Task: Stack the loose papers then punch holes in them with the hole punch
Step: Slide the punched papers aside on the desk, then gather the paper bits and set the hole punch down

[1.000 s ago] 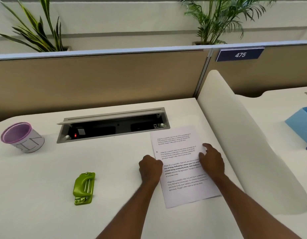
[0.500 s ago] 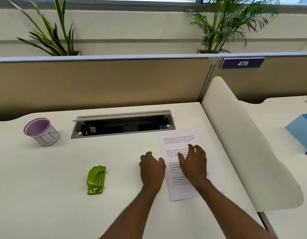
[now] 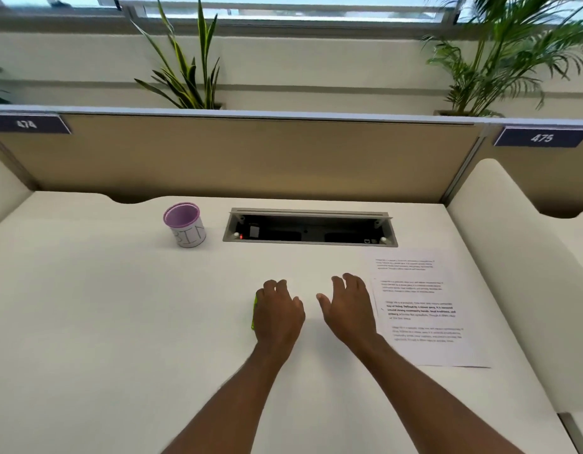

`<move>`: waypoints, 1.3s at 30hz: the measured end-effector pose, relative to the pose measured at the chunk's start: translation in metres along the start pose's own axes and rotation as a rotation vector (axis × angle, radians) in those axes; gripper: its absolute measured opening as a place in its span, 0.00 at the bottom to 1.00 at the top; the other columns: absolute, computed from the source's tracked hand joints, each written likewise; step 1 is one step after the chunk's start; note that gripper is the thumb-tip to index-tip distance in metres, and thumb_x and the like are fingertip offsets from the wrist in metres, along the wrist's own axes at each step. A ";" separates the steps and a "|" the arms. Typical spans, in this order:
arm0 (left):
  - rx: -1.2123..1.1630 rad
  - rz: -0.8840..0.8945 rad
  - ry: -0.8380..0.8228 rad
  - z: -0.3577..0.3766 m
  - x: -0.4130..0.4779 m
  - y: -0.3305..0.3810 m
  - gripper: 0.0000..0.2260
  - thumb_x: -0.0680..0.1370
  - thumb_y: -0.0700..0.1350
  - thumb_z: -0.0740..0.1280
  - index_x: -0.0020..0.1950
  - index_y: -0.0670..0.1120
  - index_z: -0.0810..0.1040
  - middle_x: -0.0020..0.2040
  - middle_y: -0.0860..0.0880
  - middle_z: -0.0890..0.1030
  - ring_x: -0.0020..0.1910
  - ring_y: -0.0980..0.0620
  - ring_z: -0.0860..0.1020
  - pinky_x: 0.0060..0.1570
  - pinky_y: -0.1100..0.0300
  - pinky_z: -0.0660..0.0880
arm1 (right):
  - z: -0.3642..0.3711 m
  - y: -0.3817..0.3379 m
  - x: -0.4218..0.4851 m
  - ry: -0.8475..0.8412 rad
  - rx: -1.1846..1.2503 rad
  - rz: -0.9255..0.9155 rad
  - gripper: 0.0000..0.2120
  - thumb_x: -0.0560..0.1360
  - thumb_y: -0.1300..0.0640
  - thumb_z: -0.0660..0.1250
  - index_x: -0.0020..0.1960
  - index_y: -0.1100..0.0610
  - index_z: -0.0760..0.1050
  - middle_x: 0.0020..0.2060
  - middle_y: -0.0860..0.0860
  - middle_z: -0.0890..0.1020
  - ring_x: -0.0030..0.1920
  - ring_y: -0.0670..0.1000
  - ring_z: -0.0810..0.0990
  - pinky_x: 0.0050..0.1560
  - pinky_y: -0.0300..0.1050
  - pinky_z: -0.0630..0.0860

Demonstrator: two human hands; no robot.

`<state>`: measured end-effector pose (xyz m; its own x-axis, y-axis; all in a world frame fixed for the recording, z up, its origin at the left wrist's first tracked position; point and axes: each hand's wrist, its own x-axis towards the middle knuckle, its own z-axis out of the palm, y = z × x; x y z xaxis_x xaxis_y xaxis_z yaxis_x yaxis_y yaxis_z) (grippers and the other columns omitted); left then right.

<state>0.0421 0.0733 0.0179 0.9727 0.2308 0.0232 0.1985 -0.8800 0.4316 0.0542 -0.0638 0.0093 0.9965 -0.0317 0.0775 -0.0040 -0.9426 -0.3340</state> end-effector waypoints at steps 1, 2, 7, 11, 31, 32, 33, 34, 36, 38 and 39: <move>0.020 -0.006 -0.002 -0.004 0.000 -0.008 0.18 0.77 0.49 0.64 0.65 0.45 0.74 0.62 0.45 0.75 0.59 0.45 0.73 0.51 0.54 0.75 | 0.004 -0.008 -0.002 -0.022 0.008 -0.014 0.25 0.77 0.45 0.63 0.66 0.62 0.72 0.66 0.61 0.74 0.67 0.61 0.70 0.68 0.54 0.67; 0.031 -0.016 0.000 -0.009 0.000 -0.015 0.17 0.77 0.49 0.64 0.64 0.45 0.74 0.61 0.45 0.76 0.58 0.45 0.74 0.49 0.54 0.75 | 0.007 -0.016 -0.005 -0.042 0.010 -0.031 0.25 0.77 0.46 0.63 0.67 0.63 0.71 0.66 0.62 0.74 0.67 0.62 0.70 0.68 0.54 0.67; 0.067 -0.084 -0.052 -0.017 0.007 -0.041 0.16 0.79 0.53 0.60 0.61 0.44 0.74 0.59 0.45 0.76 0.57 0.44 0.75 0.47 0.53 0.76 | 0.024 -0.041 -0.013 -0.129 0.010 -0.042 0.25 0.79 0.45 0.60 0.68 0.62 0.69 0.67 0.60 0.73 0.67 0.60 0.69 0.67 0.51 0.66; -0.009 -0.164 -0.128 -0.013 0.018 -0.054 0.19 0.79 0.57 0.60 0.57 0.42 0.75 0.55 0.43 0.79 0.55 0.43 0.78 0.49 0.52 0.75 | 0.033 -0.045 -0.015 -0.151 0.017 0.002 0.25 0.79 0.45 0.60 0.68 0.61 0.69 0.67 0.59 0.73 0.68 0.59 0.68 0.67 0.50 0.67; -0.040 -0.208 -0.160 -0.005 0.042 -0.050 0.15 0.76 0.53 0.65 0.48 0.41 0.80 0.47 0.41 0.83 0.46 0.39 0.82 0.41 0.55 0.75 | 0.060 -0.027 -0.010 -0.233 0.010 0.046 0.28 0.79 0.44 0.59 0.71 0.61 0.64 0.72 0.59 0.67 0.72 0.60 0.63 0.71 0.50 0.61; -0.035 -0.205 -0.167 -0.004 0.040 -0.051 0.15 0.76 0.52 0.65 0.48 0.41 0.80 0.47 0.41 0.83 0.46 0.39 0.82 0.41 0.55 0.75 | 0.061 -0.028 -0.010 -0.248 0.010 0.046 0.29 0.79 0.44 0.58 0.73 0.60 0.62 0.74 0.59 0.64 0.74 0.60 0.60 0.73 0.51 0.59; -0.032 -0.203 -0.171 -0.003 0.039 -0.052 0.15 0.76 0.52 0.64 0.48 0.41 0.80 0.47 0.41 0.83 0.46 0.39 0.82 0.41 0.55 0.75 | 0.062 -0.028 -0.011 -0.261 0.008 0.045 0.30 0.79 0.43 0.57 0.74 0.60 0.60 0.75 0.59 0.62 0.75 0.60 0.58 0.75 0.51 0.57; -0.029 -0.204 -0.173 -0.001 0.038 -0.053 0.15 0.76 0.53 0.64 0.48 0.41 0.80 0.47 0.41 0.83 0.46 0.39 0.82 0.41 0.55 0.75 | 0.063 -0.028 -0.011 -0.270 0.002 0.042 0.30 0.79 0.43 0.57 0.75 0.60 0.59 0.76 0.59 0.60 0.76 0.59 0.57 0.76 0.52 0.55; -0.027 -0.205 -0.174 0.000 0.038 -0.052 0.15 0.76 0.53 0.65 0.48 0.41 0.80 0.47 0.41 0.83 0.46 0.39 0.82 0.40 0.56 0.74 | 0.064 -0.027 -0.012 -0.277 -0.008 0.038 0.30 0.79 0.43 0.56 0.75 0.60 0.58 0.76 0.59 0.60 0.76 0.59 0.56 0.76 0.52 0.54; -0.028 -0.199 -0.165 0.001 0.040 -0.051 0.15 0.76 0.54 0.65 0.48 0.42 0.80 0.47 0.41 0.83 0.46 0.39 0.82 0.40 0.56 0.74 | 0.064 -0.025 -0.011 -0.274 -0.005 0.042 0.30 0.80 0.43 0.56 0.75 0.60 0.58 0.76 0.59 0.60 0.76 0.59 0.56 0.76 0.51 0.54; -0.025 -0.193 -0.165 0.001 0.041 -0.050 0.16 0.76 0.54 0.65 0.48 0.42 0.80 0.47 0.41 0.83 0.46 0.39 0.82 0.40 0.56 0.74 | 0.064 -0.025 -0.011 -0.272 0.000 0.045 0.30 0.80 0.43 0.56 0.75 0.60 0.58 0.76 0.59 0.60 0.76 0.59 0.57 0.76 0.51 0.55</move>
<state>0.0718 0.1264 -0.0037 0.9238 0.3209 -0.2086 0.3816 -0.8149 0.4362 0.0490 -0.0188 -0.0437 0.9812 0.0165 -0.1925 -0.0491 -0.9423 -0.3312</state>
